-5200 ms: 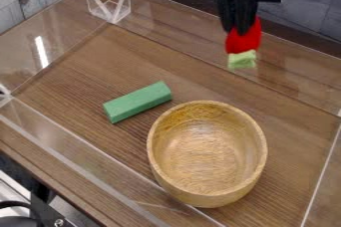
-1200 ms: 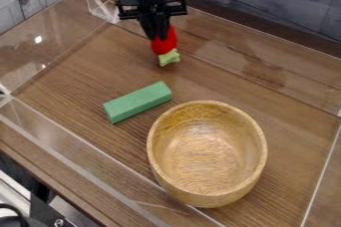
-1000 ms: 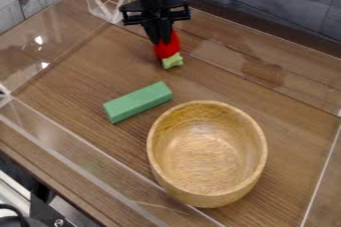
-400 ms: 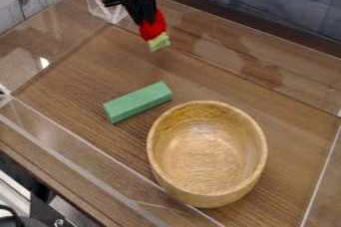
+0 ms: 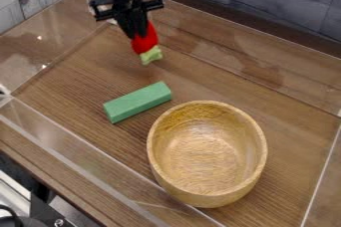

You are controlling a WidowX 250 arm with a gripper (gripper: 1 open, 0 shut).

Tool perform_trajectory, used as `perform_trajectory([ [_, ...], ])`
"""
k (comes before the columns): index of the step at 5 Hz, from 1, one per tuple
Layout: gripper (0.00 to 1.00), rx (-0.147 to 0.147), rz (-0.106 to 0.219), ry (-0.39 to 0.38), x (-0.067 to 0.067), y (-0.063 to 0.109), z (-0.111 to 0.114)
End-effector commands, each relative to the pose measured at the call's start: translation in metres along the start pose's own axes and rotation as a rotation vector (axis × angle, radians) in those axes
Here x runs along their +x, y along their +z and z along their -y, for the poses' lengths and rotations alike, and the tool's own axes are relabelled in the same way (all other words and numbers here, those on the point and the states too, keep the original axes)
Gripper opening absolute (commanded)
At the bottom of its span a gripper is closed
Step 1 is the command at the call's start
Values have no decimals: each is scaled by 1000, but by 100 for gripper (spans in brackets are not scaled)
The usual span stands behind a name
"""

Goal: Move the red fruit to the left

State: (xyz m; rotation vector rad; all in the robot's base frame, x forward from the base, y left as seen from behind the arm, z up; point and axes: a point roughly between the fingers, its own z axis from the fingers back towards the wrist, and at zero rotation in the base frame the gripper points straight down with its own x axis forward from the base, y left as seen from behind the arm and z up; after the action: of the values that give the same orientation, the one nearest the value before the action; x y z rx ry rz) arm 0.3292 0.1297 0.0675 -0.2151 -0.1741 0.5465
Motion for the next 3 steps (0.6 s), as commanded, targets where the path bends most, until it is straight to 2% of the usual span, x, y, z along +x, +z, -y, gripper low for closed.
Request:
perform_trajectory([
  [1,0,10,101,45,2,16,8],
  [3,0,-9,95,57,23,26,-10],
])
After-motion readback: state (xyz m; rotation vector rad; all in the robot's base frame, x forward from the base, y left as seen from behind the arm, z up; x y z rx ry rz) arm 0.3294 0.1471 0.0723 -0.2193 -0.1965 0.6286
